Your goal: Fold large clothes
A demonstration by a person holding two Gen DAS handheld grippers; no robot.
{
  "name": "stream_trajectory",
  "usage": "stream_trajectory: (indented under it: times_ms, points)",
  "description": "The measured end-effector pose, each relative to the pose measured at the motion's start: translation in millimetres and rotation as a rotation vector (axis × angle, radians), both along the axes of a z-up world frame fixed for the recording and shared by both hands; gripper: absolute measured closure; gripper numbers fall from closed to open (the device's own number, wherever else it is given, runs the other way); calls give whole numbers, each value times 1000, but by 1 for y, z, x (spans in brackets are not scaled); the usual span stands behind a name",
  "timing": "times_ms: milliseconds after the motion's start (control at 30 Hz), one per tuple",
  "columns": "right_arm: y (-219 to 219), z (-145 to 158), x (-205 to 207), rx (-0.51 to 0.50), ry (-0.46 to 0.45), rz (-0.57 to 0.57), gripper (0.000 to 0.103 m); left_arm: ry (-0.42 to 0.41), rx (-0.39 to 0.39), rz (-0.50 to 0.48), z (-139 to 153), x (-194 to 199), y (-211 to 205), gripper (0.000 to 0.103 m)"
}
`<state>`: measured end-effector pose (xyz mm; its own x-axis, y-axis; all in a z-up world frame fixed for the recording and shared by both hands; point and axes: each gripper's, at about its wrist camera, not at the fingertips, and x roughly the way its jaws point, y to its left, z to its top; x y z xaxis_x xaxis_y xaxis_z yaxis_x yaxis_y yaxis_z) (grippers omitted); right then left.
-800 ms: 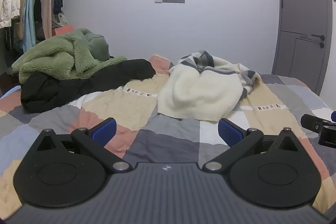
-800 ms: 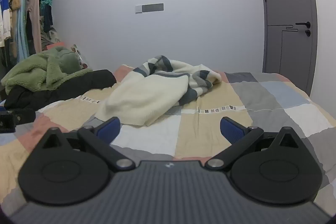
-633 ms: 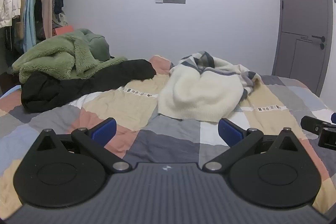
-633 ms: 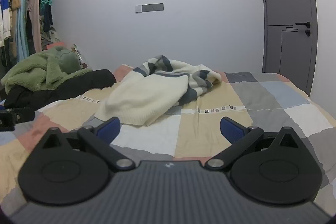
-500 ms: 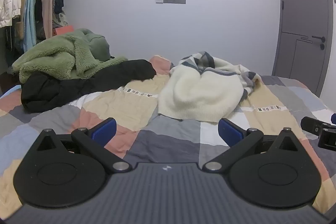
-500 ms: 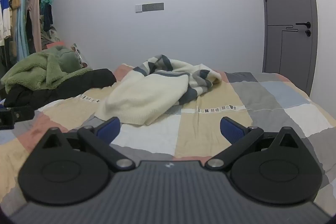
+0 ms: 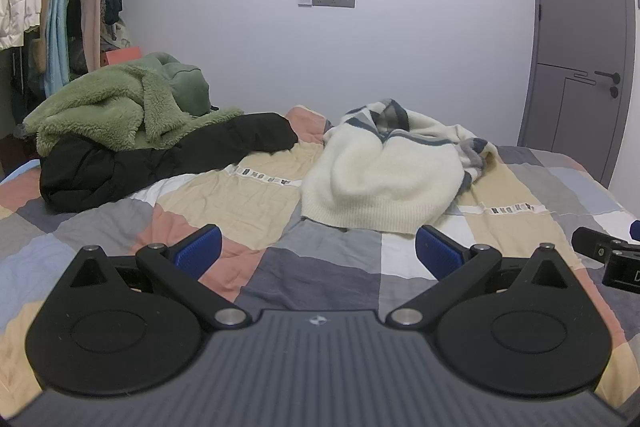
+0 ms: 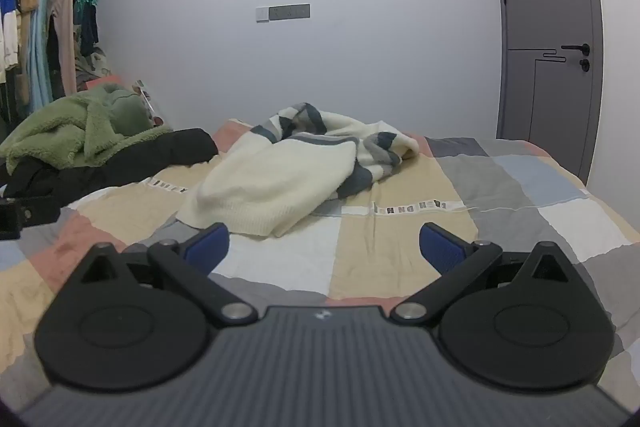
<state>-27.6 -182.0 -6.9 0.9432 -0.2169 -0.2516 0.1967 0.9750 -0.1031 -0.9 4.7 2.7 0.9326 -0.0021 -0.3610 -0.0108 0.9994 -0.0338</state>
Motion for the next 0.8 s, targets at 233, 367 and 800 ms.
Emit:
stream_trajectory:
  times_ms: [233,367,800]
  points:
    - [2,1,1,0,1,-2,0,-1,-3,2,-1,-1,0,0]
    - [0,0,2,6,7,-7,0,-1,-2,-7,0,0,-2,0]
    - [0,-2,2,6,5,-14,0,6,-11,-5,-2,3,-3,0]
